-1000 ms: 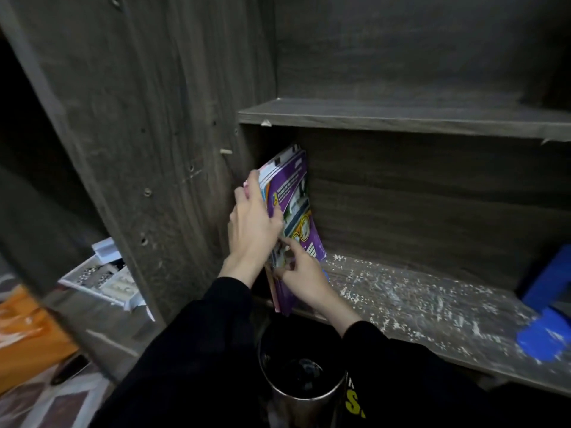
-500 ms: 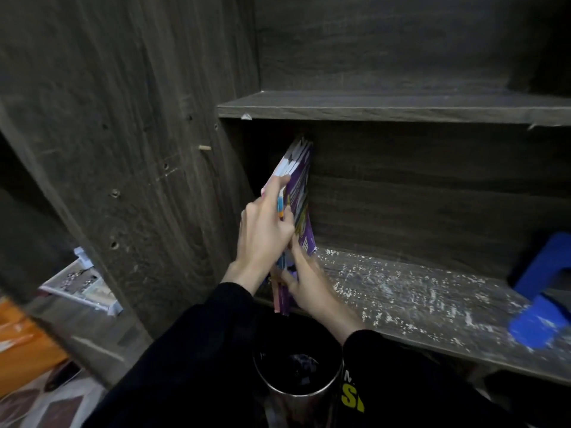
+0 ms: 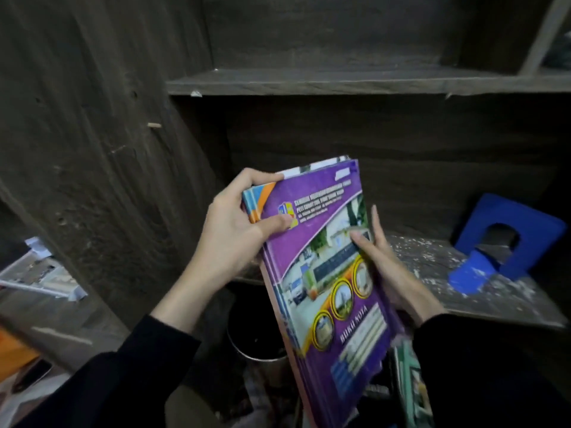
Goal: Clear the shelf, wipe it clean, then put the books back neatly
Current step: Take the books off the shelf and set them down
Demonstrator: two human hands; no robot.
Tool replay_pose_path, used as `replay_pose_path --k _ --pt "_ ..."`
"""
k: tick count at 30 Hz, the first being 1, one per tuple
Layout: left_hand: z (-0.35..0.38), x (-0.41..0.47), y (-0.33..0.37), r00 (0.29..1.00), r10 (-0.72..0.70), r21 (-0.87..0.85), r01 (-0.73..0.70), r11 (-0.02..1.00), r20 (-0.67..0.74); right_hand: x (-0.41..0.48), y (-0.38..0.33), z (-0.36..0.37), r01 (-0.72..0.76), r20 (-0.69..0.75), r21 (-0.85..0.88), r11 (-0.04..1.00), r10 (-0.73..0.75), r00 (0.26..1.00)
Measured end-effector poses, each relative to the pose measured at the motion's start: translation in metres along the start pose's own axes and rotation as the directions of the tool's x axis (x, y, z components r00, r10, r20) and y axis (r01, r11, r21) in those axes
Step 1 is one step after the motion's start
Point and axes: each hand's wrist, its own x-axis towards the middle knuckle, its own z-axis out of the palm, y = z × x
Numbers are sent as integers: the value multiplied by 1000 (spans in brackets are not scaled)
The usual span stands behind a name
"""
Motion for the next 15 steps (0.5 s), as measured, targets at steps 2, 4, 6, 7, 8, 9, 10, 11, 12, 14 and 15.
replay_pose_path --k 2,4,6,7,8,9,10,11,12,14,15 --pt "11 -4 -22 990 -136 -115 139 984 36 -26 10 -32 -125 68 133 983 116 991" --pt "26 -12 -51 951 -302 -175 310 935 72 -54 21 -59 -145 59 -38 989 147 987" --pt "45 -26 -85 881 -457 -202 473 857 124 -81 38 -81 -113 91 -293 949 146 985" --pt "56 -34 -100 846 -510 -201 532 822 153 -93 48 -93 -129 115 -355 926 180 977" --pt "69 -43 -113 817 -548 -189 575 796 179 -104 59 -105 -167 119 -402 900 232 965" --pt "82 -53 -126 797 -568 -181 601 778 208 -117 68 -116 -215 124 -430 877 293 948" --pt "96 -61 -137 784 -574 -171 615 770 236 -129 75 -128 -271 128 -426 863 354 926" --pt "110 -69 -147 782 -567 -160 613 774 257 -139 82 -142 -325 130 -417 849 409 903" --pt "123 -76 -156 791 -550 -139 597 790 268 -149 85 -154 -363 131 -420 832 451 883" --pt "150 -88 -176 806 -510 -74 553 830 299 -162 91 -179 -417 99 -465 781 514 852" --pt "163 -94 -188 807 -496 -46 536 843 322 -168 92 -188 -447 90 -480 755 549 831"
